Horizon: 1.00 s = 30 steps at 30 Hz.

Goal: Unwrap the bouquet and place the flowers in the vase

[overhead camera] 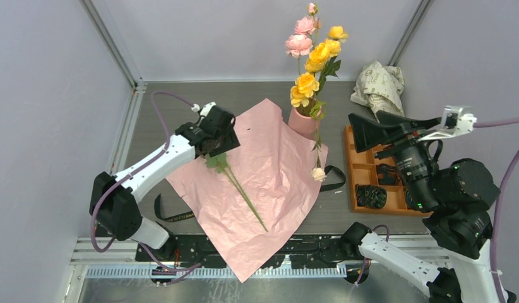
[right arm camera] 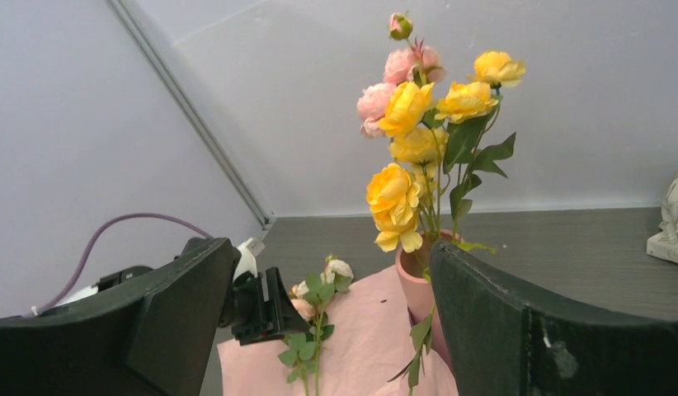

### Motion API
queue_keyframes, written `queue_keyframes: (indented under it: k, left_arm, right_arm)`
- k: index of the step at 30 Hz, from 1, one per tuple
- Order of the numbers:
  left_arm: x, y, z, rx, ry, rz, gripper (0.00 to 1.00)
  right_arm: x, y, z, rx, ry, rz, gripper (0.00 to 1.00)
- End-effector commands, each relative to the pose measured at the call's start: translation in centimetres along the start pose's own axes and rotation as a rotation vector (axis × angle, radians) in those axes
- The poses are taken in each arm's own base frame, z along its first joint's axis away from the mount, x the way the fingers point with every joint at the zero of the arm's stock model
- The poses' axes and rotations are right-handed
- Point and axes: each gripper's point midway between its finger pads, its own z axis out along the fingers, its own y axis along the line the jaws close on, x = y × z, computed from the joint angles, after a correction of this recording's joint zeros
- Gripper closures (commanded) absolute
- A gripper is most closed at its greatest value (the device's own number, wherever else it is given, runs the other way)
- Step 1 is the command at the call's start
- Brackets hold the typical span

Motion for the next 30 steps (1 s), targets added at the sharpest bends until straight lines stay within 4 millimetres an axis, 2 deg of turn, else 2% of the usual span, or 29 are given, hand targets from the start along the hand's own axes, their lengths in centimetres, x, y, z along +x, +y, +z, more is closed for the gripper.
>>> queue_keyframes:
  k: [1,5,10,19,25,30]
  left_arm:
    - [-1.5,1.4,1.0,-0.039,0.002,-0.066,0.41]
    - [-2.1,3.6,3.2,-0.102,0.044,-0.109,0.41]
    - [-2.2,4.7,6.1,-0.149,0.093,-0.143,0.45]
    - [-3.1,3.7,10.6,-0.218,0.131,-0.128,0.51]
    - [-2.3,5.2,12.5,-0.305,0.16,-0.109,0.54]
    - [-2.0,7.0,12.9,-0.37,0.149,-0.111,0.55]
  right_arm:
    - [3.3,1.2,1.7,-0.041,0.115,-0.024,0.06]
    - [5.6,1.8,2.6,-0.066,0.173,-0.012,0.06]
    - [7.7,2.5,3.4,-0.091,0.222,0.018,0.06]
    - [10.2,2.6,3.9,-0.1,0.273,0.036,0.07]
    - [11.2,2.0,3.8,-0.086,0.288,0.024,0.07]
    - [12.0,1.7,4.0,-0.073,0.298,0.01,0.07]
